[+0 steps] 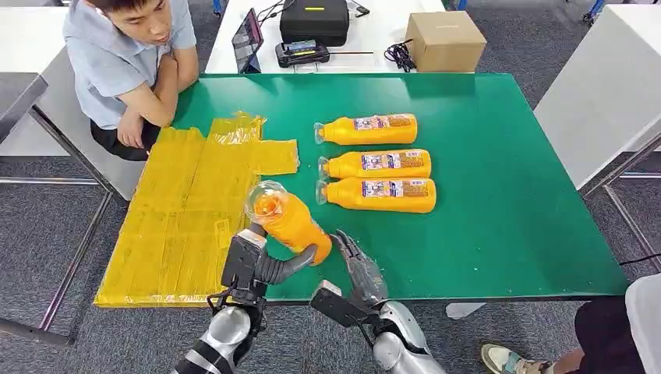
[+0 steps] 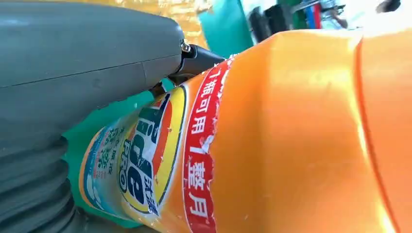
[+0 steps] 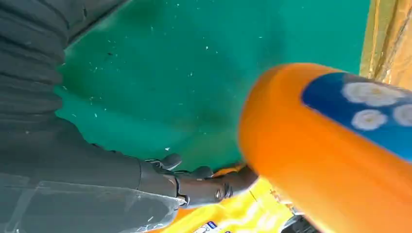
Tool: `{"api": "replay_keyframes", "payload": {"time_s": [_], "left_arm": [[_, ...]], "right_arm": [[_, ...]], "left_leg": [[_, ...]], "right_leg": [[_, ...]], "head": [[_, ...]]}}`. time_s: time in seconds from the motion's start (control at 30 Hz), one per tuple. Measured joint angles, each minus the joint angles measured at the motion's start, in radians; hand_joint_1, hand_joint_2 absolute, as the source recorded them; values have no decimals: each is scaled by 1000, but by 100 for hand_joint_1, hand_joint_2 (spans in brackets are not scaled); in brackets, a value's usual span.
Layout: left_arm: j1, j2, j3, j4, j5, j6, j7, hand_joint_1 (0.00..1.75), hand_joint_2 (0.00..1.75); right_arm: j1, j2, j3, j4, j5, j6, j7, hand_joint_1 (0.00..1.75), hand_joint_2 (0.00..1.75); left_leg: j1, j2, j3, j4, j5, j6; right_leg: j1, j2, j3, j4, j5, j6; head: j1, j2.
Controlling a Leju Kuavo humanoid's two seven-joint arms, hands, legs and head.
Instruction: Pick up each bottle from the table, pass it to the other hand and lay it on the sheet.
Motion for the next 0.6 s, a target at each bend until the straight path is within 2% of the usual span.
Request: {"api": "replay_keyframes", "payload": {"time_s": [0.2,0.3,0.43,0.6], "left_arm": [[1,21,1,-21,-45,6,9,175,175],[-1,41,12,-30,-203,43,51,175,175],[-15,84,78,-49,-399,50,91,175,175],[-37,124,161,-76,-503,11,112,175,175]], "right_arm": [[8,0,-11,-8,4,3,0,0,175],[13,3,-23,-19,6,7,-3,0,175],[23,7,-43,-49,11,27,-6,0,175],[33,10,-62,-81,12,49,-15,0,175]], "left_leg": [[0,0,0,0,0,0],[0,0,0,0,0,0],[0,0,0,0,0,0],[1,0,0,0,0,0]], "right_leg": [[0,0,0,0,0,0],[0,0,0,0,0,0],[0,0,0,0,0,0],[0,0,0,1,0,0]], "head": [[0,0],[0,0],[0,0],[0,0]]}}
